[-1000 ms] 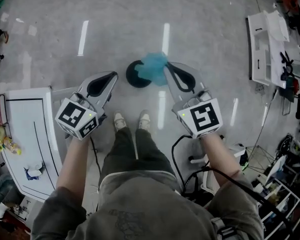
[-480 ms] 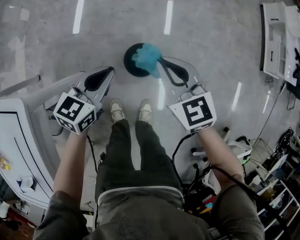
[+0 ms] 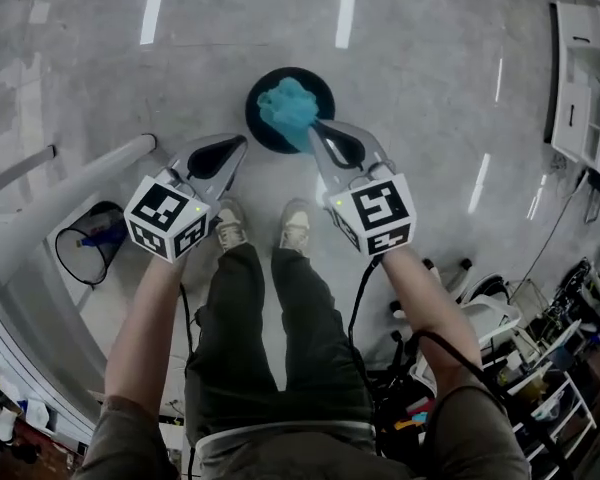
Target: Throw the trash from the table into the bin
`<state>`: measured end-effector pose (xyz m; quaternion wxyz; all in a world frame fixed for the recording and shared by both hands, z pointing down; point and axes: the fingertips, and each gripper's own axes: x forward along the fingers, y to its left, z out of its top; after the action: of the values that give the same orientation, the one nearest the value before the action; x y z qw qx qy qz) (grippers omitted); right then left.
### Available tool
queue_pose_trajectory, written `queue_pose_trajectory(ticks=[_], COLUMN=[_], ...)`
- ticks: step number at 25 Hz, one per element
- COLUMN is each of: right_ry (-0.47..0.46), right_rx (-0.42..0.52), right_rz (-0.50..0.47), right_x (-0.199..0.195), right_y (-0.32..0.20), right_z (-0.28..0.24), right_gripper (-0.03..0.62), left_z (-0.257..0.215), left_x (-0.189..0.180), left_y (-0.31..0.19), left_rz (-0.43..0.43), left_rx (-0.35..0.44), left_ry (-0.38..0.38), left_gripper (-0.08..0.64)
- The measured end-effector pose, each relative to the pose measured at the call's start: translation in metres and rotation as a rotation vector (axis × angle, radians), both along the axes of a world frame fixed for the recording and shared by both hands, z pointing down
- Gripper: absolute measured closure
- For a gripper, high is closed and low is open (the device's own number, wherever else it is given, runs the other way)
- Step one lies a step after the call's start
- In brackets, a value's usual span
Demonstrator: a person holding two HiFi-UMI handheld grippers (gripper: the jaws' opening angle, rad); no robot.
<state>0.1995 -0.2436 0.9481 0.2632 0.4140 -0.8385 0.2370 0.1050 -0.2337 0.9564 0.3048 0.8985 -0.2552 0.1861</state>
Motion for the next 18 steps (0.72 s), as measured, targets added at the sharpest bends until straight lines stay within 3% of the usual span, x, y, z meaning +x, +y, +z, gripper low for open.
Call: queue_pose_trajectory(ticks=[8,15,18], right_ry=[0.072,0.128,0.179], right_rx=[-0.15,-0.319,-0.335], right_rz=[-0.023,0.021,-0.002], right_x=[0.001,0.004,0.002], right_y=[0.023,0.038,0.045], right_z=[0.136,0.236,0.249], right_gripper=[0.589,0.586,0.489], left_z=[0.098,0.17,0.182], left_x=[-0.003,0.0,0.002], left_y=[0.02,0.032,0.036], left_rz=[-0.001,0.024,0.03], left_rx=[-0.088,-0.184,-0.206], left_ry=[-0.034,-0.061,-0.058], left_gripper=[0.563,0.561,0.562])
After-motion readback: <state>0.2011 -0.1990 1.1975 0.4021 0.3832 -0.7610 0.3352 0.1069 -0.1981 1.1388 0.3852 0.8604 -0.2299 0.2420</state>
